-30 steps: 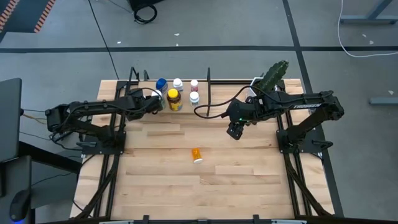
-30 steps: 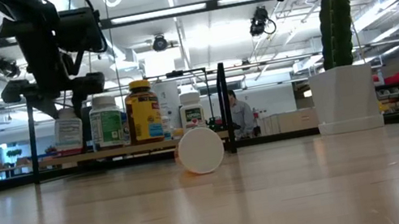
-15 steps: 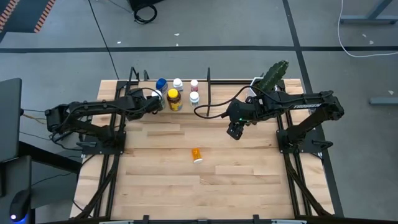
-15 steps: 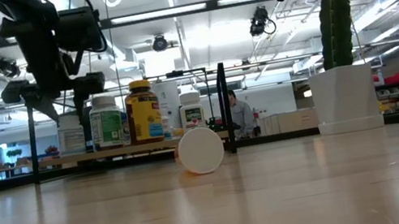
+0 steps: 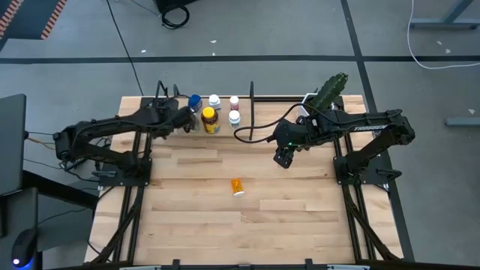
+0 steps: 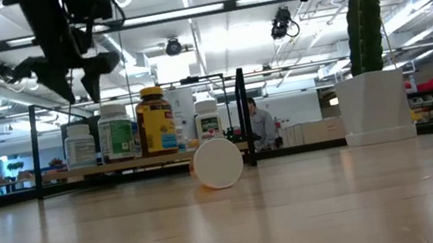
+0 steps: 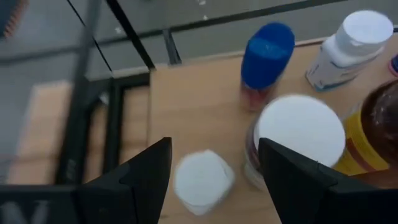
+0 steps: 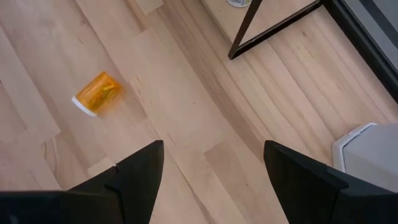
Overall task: Pick and place medicine bottles onto shelf by color
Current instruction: Adjust the white pill on the shelf
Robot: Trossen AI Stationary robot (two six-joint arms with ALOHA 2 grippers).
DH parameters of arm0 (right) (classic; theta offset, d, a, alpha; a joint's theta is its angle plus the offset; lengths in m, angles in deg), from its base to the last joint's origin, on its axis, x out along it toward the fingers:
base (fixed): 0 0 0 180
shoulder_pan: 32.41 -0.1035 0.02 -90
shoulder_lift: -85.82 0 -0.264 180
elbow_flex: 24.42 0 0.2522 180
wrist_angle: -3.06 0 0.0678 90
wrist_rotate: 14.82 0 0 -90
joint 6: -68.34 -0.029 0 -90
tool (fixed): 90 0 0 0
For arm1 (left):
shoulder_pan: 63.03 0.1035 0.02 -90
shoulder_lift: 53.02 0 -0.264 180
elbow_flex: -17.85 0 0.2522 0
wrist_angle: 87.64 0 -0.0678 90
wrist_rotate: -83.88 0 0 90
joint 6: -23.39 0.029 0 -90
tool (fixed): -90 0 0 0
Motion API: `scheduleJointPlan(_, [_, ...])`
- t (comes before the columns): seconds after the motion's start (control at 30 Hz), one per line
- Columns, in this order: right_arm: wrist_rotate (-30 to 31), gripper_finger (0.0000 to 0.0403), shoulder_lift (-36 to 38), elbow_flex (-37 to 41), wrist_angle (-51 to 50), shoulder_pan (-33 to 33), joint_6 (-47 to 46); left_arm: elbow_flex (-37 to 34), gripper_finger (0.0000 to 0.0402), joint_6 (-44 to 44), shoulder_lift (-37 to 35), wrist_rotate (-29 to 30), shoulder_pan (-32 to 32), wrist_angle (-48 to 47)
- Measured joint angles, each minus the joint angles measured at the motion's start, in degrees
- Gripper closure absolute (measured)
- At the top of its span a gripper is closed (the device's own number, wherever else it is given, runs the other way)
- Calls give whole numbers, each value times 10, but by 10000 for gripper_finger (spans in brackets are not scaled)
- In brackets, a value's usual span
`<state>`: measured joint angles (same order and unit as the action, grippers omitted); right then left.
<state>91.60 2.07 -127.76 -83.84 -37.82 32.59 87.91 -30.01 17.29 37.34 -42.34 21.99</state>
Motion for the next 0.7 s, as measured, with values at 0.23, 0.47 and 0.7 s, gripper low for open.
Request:
scheduleJointPlan(0.23, [0, 121, 0, 0, 0, 0, -2, 78, 155, 66, 0, 9, 1, -123])
scheduleJointPlan(0.47, [11, 121, 0, 0, 6, 0, 2, 162, 162, 238, 0, -101, 0, -190])
scheduleJointPlan(0.7, [27, 121, 0, 0, 17, 0, 17, 162, 206, 356, 0, -344, -1, -174])
